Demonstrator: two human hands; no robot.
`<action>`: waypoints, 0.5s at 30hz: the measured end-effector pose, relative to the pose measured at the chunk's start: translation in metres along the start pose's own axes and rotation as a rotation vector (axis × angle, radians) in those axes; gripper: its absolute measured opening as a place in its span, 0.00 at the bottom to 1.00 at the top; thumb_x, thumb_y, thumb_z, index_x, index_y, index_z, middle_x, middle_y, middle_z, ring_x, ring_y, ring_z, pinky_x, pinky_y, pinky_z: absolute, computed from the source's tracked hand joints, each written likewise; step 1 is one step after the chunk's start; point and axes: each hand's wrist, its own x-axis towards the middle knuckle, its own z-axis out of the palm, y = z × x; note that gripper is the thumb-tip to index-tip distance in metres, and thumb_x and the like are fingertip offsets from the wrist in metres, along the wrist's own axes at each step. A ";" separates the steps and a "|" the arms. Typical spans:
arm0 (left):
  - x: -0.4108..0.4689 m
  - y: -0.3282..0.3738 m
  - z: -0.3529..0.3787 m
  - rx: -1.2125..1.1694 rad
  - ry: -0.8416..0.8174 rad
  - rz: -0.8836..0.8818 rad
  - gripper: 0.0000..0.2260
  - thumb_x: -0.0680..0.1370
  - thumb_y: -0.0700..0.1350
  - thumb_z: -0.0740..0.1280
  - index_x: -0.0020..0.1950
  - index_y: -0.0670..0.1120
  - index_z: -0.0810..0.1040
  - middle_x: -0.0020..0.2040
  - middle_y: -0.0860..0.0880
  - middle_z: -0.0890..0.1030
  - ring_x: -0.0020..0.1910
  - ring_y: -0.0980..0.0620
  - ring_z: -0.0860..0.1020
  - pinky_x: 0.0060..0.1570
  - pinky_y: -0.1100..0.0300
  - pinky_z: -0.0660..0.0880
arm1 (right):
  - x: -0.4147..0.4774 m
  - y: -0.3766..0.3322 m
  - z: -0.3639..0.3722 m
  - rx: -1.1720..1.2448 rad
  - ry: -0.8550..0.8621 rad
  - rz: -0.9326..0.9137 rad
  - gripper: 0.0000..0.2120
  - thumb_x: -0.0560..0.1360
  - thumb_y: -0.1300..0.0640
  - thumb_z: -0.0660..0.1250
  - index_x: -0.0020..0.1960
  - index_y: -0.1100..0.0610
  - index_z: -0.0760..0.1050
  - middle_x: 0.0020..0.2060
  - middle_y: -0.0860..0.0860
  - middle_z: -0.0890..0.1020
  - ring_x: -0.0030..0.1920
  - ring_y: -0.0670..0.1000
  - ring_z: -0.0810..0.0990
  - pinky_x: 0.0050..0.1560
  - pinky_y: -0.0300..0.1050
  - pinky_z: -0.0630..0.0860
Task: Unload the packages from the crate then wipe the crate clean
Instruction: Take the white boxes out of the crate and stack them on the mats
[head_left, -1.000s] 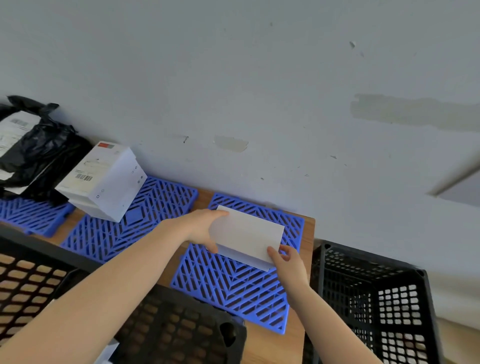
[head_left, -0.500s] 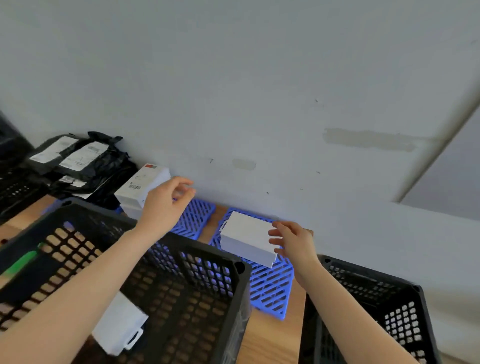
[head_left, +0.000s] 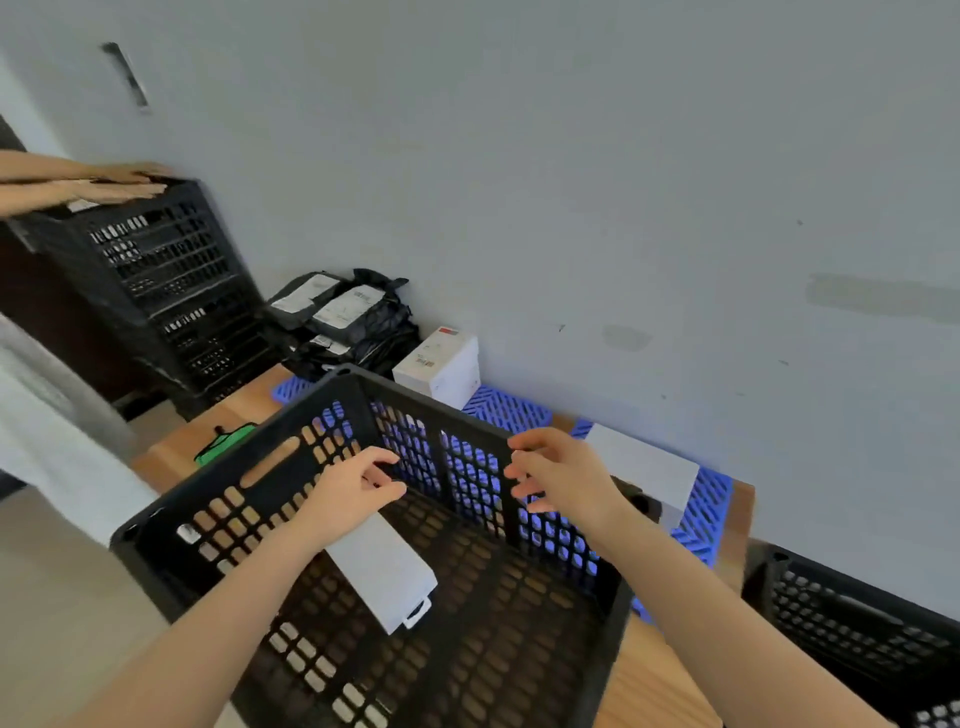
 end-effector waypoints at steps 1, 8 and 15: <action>0.005 -0.013 0.000 0.019 -0.026 -0.025 0.18 0.76 0.49 0.72 0.64 0.53 0.74 0.52 0.51 0.79 0.49 0.57 0.77 0.45 0.68 0.70 | 0.006 0.004 0.012 -0.051 -0.029 0.026 0.06 0.78 0.58 0.63 0.54 0.53 0.75 0.44 0.54 0.82 0.38 0.50 0.78 0.39 0.45 0.76; 0.049 -0.103 0.010 0.203 -0.292 -0.185 0.35 0.72 0.52 0.74 0.75 0.53 0.62 0.73 0.45 0.66 0.71 0.45 0.66 0.69 0.49 0.66 | 0.068 0.063 0.102 -0.443 -0.163 0.244 0.19 0.77 0.50 0.63 0.67 0.52 0.67 0.47 0.53 0.77 0.45 0.54 0.80 0.40 0.46 0.77; 0.089 -0.159 0.028 0.394 -0.511 -0.240 0.45 0.72 0.55 0.73 0.79 0.55 0.48 0.79 0.43 0.47 0.77 0.36 0.47 0.73 0.42 0.53 | 0.099 0.147 0.174 -0.459 -0.197 0.492 0.28 0.78 0.52 0.61 0.75 0.51 0.58 0.62 0.56 0.75 0.45 0.50 0.76 0.33 0.35 0.72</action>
